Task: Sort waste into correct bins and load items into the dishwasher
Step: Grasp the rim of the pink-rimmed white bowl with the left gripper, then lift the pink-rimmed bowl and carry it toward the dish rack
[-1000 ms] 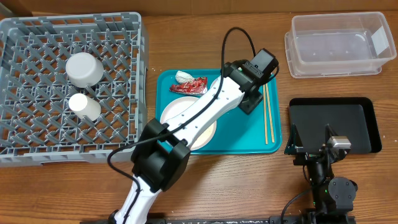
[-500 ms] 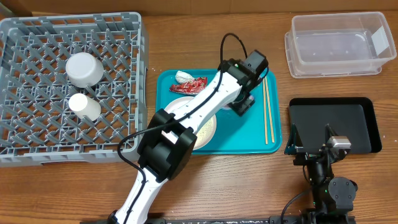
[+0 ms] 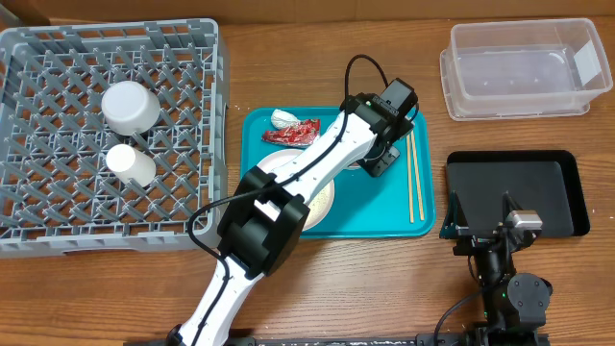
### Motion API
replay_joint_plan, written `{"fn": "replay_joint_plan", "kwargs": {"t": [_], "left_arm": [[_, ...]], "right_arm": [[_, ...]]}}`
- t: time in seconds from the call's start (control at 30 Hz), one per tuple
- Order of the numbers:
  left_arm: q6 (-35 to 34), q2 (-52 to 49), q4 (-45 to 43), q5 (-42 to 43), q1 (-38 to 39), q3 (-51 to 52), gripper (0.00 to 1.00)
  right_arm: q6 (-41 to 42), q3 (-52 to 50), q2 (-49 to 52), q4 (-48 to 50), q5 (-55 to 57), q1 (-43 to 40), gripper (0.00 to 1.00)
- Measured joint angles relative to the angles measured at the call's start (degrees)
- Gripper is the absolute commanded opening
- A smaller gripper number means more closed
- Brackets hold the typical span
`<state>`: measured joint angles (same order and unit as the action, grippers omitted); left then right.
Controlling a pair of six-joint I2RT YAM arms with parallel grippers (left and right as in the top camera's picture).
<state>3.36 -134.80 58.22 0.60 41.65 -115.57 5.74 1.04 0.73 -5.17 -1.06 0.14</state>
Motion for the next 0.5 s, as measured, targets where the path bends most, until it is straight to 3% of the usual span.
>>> {"fn": "replay_joint_plan", "kwargs": {"t": [0.07, 0.17, 0.27, 0.5], "left_arm": [[-0.22, -0.33, 0.48, 0.13, 0.11, 0.00, 0.27], [-0.04, -0.37, 0.52, 0.31, 0.33, 0.00, 0.21], [-0.37, -0.37, 0.52, 0.28, 0.44, 0.00, 0.04], [-1.55, -0.37, 4.15, -1.44, 0.63, -3.78, 0.04]], "right_arm": [[0.02, 0.00, 0.00, 0.00, 0.02, 0.00, 1.00], [-0.02, 0.00, 0.00, 0.02, 0.02, 0.00, 1.00], [-0.02, 0.00, 0.00, -0.02, 0.02, 0.00, 1.00], [-0.02, 0.00, 0.00, -0.02, 0.00, 0.00, 1.00]]}}
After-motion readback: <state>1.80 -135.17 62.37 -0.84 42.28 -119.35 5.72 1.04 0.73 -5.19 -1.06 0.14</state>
